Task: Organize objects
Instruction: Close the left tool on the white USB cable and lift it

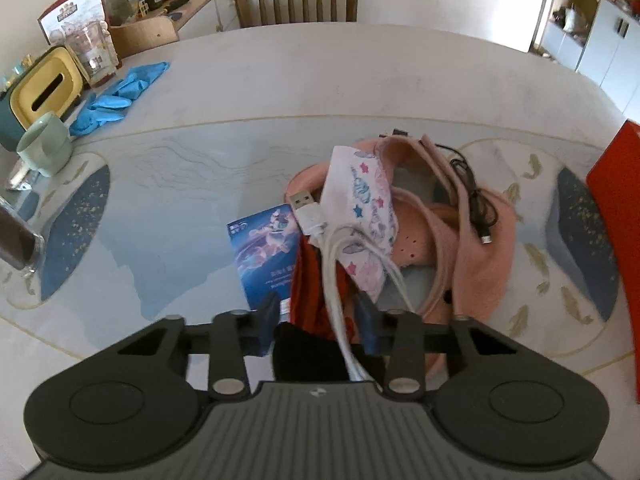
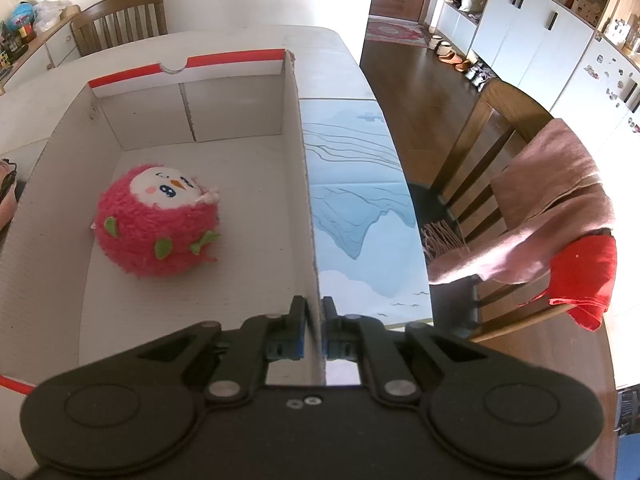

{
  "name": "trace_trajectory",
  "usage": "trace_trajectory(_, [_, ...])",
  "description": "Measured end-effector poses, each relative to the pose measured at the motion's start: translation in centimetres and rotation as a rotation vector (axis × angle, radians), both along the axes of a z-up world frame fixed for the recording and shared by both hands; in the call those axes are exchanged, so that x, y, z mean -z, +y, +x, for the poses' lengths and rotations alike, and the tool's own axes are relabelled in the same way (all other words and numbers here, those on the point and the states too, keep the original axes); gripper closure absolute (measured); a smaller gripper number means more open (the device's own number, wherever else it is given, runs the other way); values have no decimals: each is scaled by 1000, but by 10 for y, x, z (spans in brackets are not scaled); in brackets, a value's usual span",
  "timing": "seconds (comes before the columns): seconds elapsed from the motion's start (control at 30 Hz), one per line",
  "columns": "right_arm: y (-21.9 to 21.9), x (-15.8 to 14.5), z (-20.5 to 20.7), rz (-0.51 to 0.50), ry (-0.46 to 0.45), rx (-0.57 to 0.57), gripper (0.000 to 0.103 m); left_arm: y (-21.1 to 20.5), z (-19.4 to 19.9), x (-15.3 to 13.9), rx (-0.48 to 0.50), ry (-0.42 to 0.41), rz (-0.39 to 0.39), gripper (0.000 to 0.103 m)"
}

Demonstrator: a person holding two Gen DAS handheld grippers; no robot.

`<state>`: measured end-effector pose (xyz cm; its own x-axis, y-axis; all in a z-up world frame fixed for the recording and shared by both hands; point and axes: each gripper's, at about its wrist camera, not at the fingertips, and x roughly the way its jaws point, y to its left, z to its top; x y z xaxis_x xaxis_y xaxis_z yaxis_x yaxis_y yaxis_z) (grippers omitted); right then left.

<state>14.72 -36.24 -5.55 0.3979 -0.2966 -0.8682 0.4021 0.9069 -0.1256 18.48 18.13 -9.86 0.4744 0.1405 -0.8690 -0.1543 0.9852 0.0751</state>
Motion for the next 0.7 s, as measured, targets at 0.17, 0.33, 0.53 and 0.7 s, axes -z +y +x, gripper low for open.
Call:
trace_trajectory(0.17, [0, -1, -1, -4, 0, 1, 96, 0, 0, 0, 8, 5, 14, 78])
trace_trajectory(0.33, [0, -1, -1, -5, 1, 2, 96, -4, 0, -3, 29, -4, -11, 94])
trace_trajectory(0.53, [0, -1, -1, -5, -1, 4, 96, -10, -4, -17, 56, -29, -30, 98])
trace_trajectory(0.7, [0, 0, -1, -3, -4, 3, 96, -14, -9, -39, 79, -74, -70, 98])
